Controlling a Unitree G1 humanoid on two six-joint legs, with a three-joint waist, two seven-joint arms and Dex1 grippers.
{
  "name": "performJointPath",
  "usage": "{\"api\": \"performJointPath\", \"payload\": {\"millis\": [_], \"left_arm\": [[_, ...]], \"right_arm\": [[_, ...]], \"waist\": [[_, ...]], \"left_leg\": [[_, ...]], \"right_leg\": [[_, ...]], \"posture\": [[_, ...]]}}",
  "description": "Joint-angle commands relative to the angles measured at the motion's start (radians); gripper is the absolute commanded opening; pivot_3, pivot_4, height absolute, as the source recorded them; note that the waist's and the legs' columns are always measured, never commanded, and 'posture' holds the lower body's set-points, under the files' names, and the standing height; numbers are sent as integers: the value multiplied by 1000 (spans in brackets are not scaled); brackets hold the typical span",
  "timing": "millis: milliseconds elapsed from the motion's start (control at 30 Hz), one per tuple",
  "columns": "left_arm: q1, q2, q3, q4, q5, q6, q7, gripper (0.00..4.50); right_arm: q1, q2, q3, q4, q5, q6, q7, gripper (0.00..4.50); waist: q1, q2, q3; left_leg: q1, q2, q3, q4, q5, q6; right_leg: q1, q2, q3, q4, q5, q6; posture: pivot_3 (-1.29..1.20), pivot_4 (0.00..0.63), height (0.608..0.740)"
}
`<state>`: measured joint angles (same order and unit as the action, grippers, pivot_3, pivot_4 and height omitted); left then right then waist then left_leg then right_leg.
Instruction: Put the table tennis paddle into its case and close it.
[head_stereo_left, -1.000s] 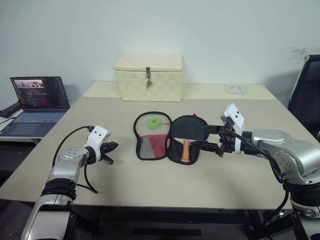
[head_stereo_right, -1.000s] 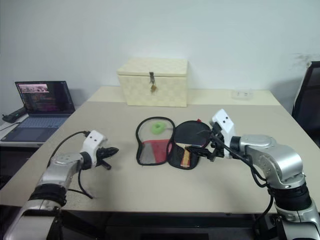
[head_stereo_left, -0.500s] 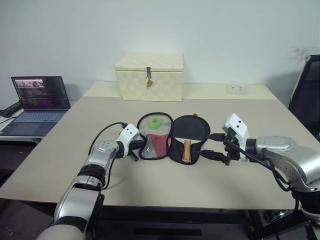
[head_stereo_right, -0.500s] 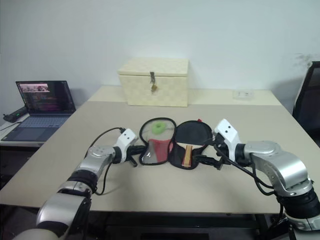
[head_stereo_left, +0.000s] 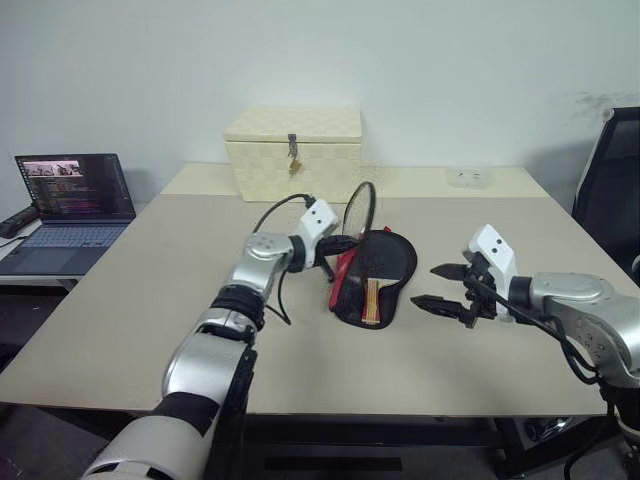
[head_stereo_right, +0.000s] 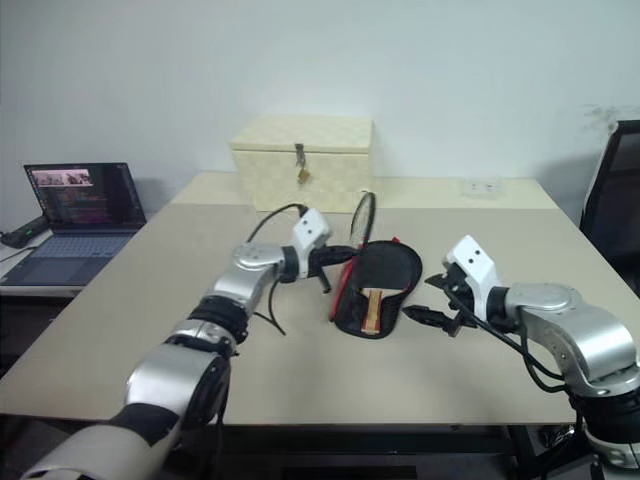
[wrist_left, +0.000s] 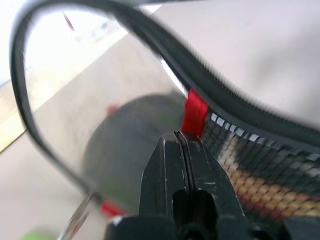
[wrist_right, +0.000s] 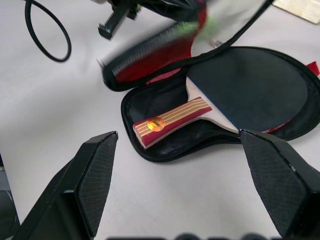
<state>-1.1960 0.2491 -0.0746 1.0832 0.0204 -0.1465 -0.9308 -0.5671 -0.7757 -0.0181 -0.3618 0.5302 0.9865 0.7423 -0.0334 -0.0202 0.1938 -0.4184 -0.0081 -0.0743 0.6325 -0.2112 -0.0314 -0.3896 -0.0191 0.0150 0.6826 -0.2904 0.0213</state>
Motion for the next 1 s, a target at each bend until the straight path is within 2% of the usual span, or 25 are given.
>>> {"api": "performJointPath", "payload": {"millis": [33, 167, 367, 567, 767, 800, 867, 1000], "left_arm": [[-30, -49, 8, 15, -10, -28, 21, 28], [-19, -36, 25, 6, -20, -31, 6, 28], [74, 78, 61, -74, -69, 10, -83, 28], [246, 189, 109, -346, -173, 150, -195, 28], [407, 285, 185, -640, -273, 335, -168, 28], [430, 295, 192, -684, -283, 360, -156, 0], [470, 311, 199, -759, -299, 402, -133, 0], [523, 331, 209, -854, -324, 459, -98, 0]], "right_arm": [[-9, 9, -46, 15, -2, 2, -38, 4244], [-16, 38, -55, 67, 1, 13, -79, 4244], [-64, 136, -18, 216, -50, -14, -164, 4244], [-129, 243, -5, 347, -100, -44, -226, 4244], [-164, 352, 30, 532, -185, -141, -281, 4244], [-172, 366, 31, 567, -202, -160, -293, 3868], [-188, 385, 33, 628, -222, -188, -296, 3413], [-215, 407, 47, 708, -250, -213, -274, 2092]], "waist": [[3, 0, 0], [0, 0, 0], [-12, 0, 0], [-12, 1, 0], [-8, 1, 0], [-8, 1, 0], [-6, 1, 0], [-1, 1, 0]], "left_leg": [[0, 0, 0, 0, 0, 0], [0, 0, 0, 0, 0, 0], [2, 1, 1, -1, 0, 0], [1, 1, -1, -1, 0, 0], [2, 1, -2, -1, 0, 0], [2, 1, -2, -1, 0, 0], [2, 1, -2, -1, 0, 0], [2, 1, -2, 0, 1, 0]], "right_leg": [[0, 0, 0, 0, 0, 0], [0, 0, 0, 0, 0, 0], [0, 1, 2, 2, 0, 0], [0, 0, 2, 2, 0, 0], [0, 0, 2, 2, 0, 0], [0, 0, 3, 2, 0, 0], [0, 0, 2, 3, 0, 0], [0, 0, 2, 4, 0, 0]], "posture": [[0, 150, 740], [0, 150, 740], [0, 150, 740], [0, 150, 740], [0, 150, 740], [0, 150, 740], [0, 150, 740], [0, 150, 740]]}}
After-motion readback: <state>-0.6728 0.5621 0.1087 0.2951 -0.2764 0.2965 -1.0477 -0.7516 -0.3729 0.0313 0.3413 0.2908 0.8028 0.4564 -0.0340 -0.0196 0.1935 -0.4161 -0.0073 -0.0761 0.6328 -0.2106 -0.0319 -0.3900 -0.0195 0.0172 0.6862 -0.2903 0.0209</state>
